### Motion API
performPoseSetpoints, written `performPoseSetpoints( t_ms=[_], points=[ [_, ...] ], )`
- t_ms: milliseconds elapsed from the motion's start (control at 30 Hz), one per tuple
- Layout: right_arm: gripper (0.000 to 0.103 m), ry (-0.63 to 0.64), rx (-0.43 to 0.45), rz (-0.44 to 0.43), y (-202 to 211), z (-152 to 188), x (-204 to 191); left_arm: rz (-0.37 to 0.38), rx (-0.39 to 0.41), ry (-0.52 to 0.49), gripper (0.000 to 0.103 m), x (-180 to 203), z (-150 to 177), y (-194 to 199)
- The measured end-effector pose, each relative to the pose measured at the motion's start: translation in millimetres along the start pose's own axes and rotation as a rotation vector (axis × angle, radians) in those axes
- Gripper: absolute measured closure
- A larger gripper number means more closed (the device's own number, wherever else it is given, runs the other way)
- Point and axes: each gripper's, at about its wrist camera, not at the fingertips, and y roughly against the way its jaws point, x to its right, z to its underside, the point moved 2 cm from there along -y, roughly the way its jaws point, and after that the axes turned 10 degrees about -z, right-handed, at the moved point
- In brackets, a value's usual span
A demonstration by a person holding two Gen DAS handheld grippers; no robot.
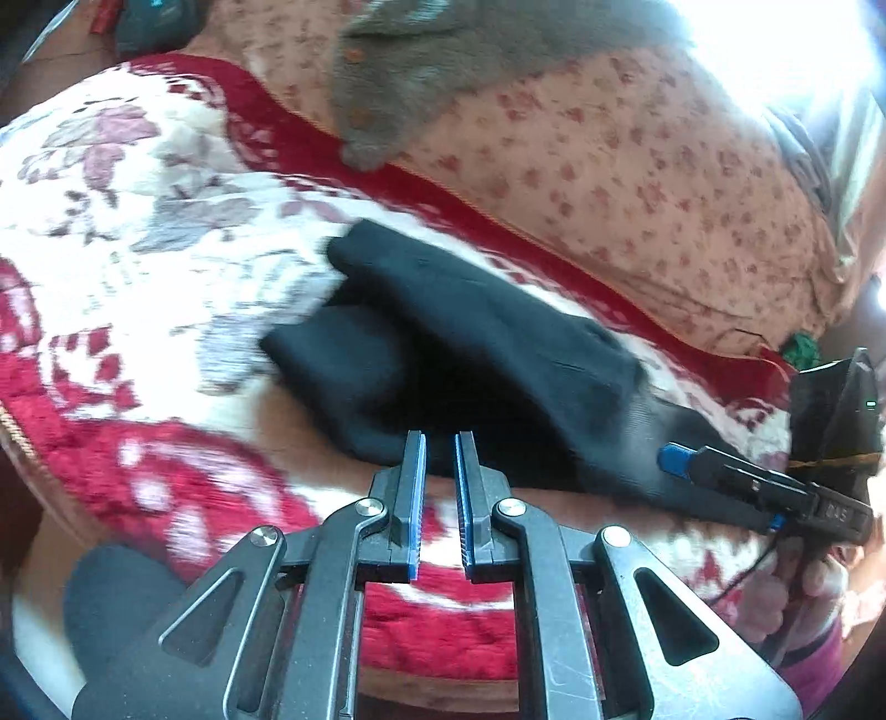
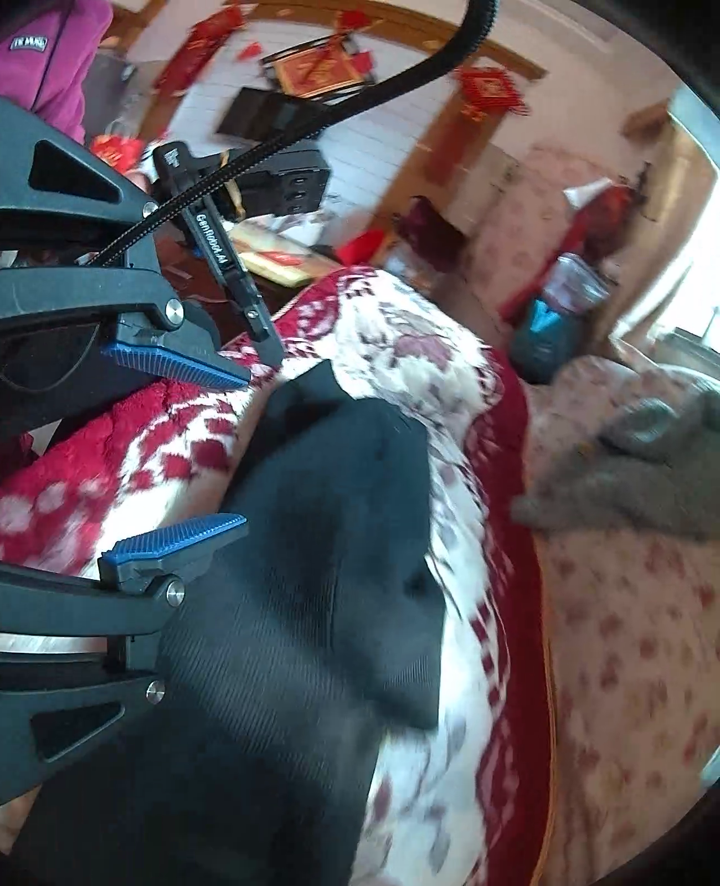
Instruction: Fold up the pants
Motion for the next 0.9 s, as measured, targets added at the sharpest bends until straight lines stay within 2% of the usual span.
performPoseSetpoints(
  t_ms=[100, 200, 300, 333, 467, 567, 667, 700, 800, 900],
  points=[
    [0.058, 0.082, -0.007, 0.042, -21, -9, -19, -0.022, 0.011, 0.017, 0.095, -16, -7, -4],
    [0.057, 0.142, -0.018, 0.073, -34, -16, -32, 0.016, 0.000, 0.035, 0.092, -26, -21, -12],
    [0.057, 0.081, -0.017, -0.001, -45, -19, -33, 0.048, -0.009, 0.060, 0.063, -33, -33, -21],
    [0.057, 0.079, -0.015, 0.005, -51, -21, -35, 0.059, -0.010, 0.065, 0.060, -34, -36, -24],
    [0.057, 0.202, -0.022, 0.155, -67, -30, -48, 0.094, -0.045, 0.053, 0.059, -35, -48, -36],
    [0.057, 0.215, -0.035, 0.152, -78, -41, -51, 0.096, -0.059, 0.052, 0.059, -41, -59, -47],
    [0.055, 0.293, -0.044, 0.217, -90, -45, -55, 0.109, -0.063, 0.080, 0.059, -48, -71, -57],
    [0.052, 0.334, -0.050, 0.261, -96, -44, -56, 0.111, -0.079, 0.093, 0.059, -51, -76, -64],
    [0.052, 0.435, -0.060, 0.375, -109, -32, -55, 0.132, -0.098, 0.117, 0.059, -53, -84, -75],
    [0.052, 0.519, -0.081, 0.453, -119, -18, -52, 0.139, -0.098, 0.105, 0.059, -51, -90, -84]
  ],
)
